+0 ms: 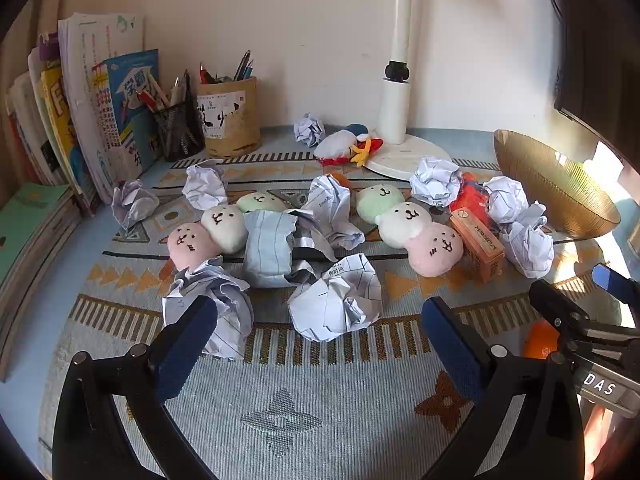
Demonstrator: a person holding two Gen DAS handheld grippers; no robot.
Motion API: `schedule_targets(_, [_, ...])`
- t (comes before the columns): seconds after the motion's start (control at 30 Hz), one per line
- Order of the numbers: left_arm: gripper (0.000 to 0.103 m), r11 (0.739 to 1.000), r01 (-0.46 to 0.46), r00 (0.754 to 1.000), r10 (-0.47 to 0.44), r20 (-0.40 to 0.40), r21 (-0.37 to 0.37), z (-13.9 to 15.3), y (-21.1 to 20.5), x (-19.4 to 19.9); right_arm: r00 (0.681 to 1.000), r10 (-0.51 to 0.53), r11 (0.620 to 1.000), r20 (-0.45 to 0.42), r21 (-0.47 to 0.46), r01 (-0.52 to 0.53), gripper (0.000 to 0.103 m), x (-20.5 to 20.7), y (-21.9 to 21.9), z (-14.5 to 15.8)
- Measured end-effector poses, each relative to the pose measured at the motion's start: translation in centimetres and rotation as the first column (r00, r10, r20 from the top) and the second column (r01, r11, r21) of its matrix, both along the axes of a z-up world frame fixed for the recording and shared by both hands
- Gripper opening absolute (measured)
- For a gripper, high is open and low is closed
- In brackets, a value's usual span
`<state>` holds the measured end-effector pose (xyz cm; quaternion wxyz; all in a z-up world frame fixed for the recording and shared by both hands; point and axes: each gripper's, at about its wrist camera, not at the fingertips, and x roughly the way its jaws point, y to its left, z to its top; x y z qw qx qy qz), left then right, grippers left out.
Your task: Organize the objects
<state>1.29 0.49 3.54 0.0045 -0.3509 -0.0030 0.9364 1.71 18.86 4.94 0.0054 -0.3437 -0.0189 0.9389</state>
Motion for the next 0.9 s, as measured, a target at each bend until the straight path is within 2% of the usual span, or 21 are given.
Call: schedule_targets(0.9, [0.102, 1.000, -0.004, 1.000, 0.004, 0.004, -0.015, -0.25, -0.02, 0.10, 1.000, -0.003, 1.000, 0.002, 0.003, 0.003, 0.103, 0.10, -0.05, -0.20])
